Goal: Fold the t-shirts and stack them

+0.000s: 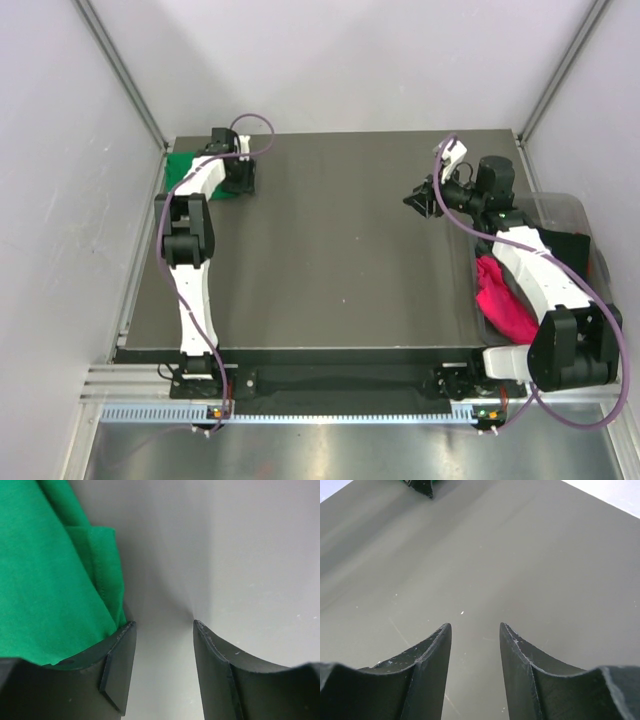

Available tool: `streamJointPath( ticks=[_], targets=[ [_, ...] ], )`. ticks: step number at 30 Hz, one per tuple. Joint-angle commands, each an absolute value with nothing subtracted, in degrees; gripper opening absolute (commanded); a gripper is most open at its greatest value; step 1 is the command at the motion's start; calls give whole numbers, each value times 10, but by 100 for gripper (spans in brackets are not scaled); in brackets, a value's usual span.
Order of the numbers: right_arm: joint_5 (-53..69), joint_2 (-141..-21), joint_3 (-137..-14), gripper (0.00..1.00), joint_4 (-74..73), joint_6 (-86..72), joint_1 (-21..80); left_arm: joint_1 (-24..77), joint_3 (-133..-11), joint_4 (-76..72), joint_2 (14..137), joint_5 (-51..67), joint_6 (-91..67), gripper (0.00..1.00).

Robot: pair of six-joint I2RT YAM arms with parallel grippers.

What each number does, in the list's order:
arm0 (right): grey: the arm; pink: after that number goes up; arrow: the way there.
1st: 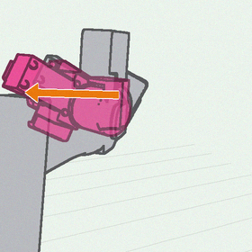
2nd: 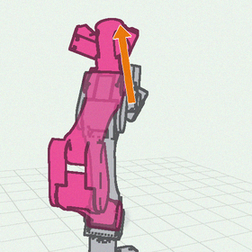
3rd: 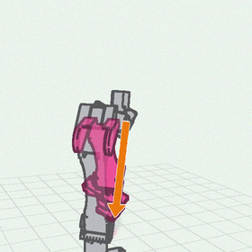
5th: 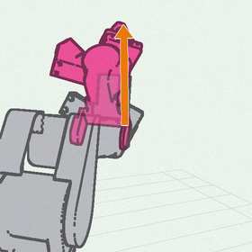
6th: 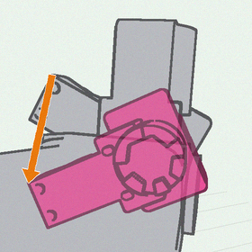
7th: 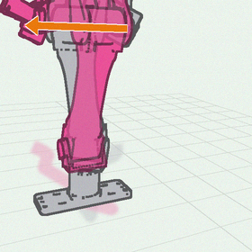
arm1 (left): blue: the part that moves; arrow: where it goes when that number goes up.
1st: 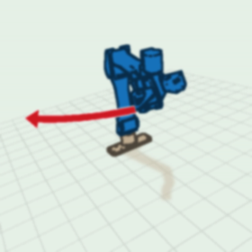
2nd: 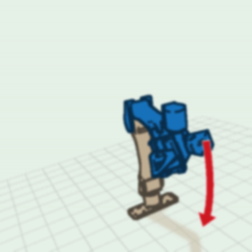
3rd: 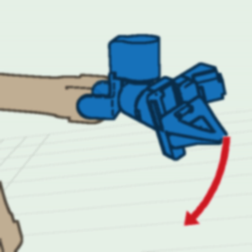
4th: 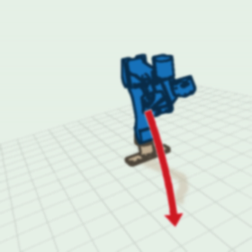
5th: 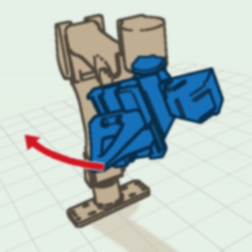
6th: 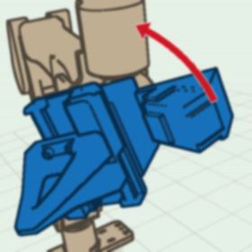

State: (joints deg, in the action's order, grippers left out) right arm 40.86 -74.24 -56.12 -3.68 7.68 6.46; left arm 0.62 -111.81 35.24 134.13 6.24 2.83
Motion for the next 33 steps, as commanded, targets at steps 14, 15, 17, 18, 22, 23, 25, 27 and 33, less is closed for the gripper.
streamJointPath(
  ticks=[14, 15, 17, 18, 22, 23, 25, 27, 33],
  targets=[
    [425, -720, -547, 45, 11, 75, 54, -29, -1067, 351, 1296, 76, 36, 56],
    [424, -721, -547, 45, 11, 76, 54, -27, -1066, 353, 1295, 81, 40, 59],
    [423, -721, -548, 45, 11, 76, 52, -21, -1060, 353, 1287, 83, 49, 63],
    [422, -722, -550, 45, 9, 78, 52, -18, -1059, 355, 1282, 83, 53, 67],
    [409, -724, -569, 45, -12, 88, 50, 23, -1050, 375, 1245, 96, 70, 99],
    [406, -723, -573, 45, -17, 88, 49, 32, -1043, 375, 1234, 95, 72, 99],
    [390, -719, -584, 47, -28, 88, 47, 51, -1037, 380, 1199, 103, 74, 99],
    [380, -715, -587, 54, -36, 96, 47, 61, -1029, 390, 1173, 119, 72, 99],
    [333, -744, -641, 99, -160, 98, 56, 73, -1014, 423, 1080, 181, 56, 99]
  ],
)
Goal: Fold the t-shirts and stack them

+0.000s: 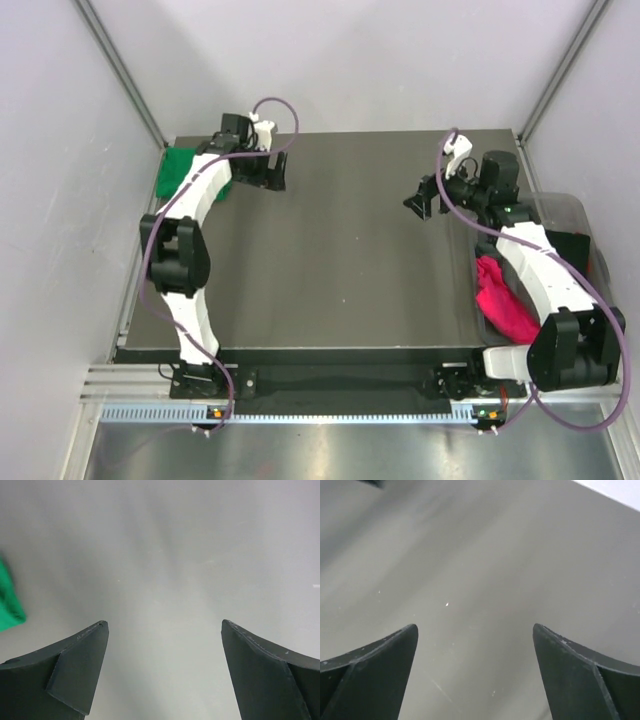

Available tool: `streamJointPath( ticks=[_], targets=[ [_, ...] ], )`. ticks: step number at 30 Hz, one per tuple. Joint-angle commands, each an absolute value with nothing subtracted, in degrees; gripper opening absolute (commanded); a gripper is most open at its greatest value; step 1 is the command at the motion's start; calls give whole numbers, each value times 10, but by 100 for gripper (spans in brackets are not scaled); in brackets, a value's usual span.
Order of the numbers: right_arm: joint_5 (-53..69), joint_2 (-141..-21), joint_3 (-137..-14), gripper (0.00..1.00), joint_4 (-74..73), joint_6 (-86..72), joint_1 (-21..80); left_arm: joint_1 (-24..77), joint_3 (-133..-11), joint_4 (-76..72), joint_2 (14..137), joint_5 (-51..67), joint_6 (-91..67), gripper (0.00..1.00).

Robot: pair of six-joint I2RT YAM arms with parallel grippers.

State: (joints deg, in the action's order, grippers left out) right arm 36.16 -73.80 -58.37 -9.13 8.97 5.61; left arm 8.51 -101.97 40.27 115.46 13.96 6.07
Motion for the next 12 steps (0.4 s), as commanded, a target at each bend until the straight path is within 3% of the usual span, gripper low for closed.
streamJointPath(
  ticks=[1, 5, 12],
  targets=[
    [300, -765, -650, 100, -181, 93, 60, 73, -1000, 423, 1058, 185, 55, 99],
    [189, -792, -672, 100, -254, 50, 100, 73, -946, 411, 1006, 189, 55, 99],
    [133, -741, -562, 100, -188, 78, 139, 75, -852, 388, 899, 199, 39, 99]
  ],
)
